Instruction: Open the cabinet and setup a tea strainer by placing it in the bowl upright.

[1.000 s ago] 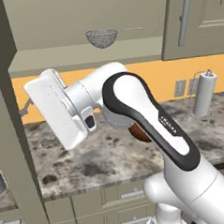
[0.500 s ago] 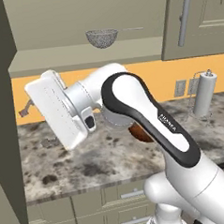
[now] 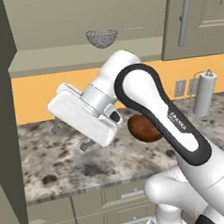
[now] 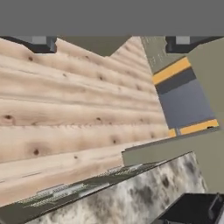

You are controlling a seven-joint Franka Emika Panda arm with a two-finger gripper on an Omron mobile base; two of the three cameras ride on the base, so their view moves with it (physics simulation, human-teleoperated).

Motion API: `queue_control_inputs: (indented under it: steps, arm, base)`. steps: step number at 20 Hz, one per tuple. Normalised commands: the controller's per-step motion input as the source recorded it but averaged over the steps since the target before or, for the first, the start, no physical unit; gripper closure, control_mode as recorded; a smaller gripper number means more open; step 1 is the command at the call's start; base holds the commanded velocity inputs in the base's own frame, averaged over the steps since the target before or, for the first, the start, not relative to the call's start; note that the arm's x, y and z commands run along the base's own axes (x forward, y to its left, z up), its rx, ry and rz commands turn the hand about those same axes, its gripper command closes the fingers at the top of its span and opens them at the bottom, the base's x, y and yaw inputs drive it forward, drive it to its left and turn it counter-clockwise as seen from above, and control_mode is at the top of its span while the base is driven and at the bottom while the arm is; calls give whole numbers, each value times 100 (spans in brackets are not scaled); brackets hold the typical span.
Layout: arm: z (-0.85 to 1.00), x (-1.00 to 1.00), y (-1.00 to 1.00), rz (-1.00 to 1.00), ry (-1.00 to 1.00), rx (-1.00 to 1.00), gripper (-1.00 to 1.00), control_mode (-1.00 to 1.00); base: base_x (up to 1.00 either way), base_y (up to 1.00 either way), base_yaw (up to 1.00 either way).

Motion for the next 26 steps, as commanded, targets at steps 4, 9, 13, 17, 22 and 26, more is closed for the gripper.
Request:
queue_control_inputs:
  steps: [4, 9, 13, 17, 22, 26]
  arm:
    - [-19, 10, -20, 14, -18, -68, -100, -100]
    - [-11, 5, -33, 17, -28, -83, -100, -100]
    - [11, 21, -84, 18, -28, -61, -100, -100]
    - [47, 4, -76, 20, -32, -31, -100, -100]
    - [41, 20, -58, 23, -56, -32, -100, -100]
    - [11, 33, -82, 60, -47, -11, -100, -100]
  base:
    - [0, 0, 0]
    - [0, 0, 0]
    - [0, 0, 0]
    - [0, 0, 0]
    - [0, 0, 0]
    - [0, 0, 0]
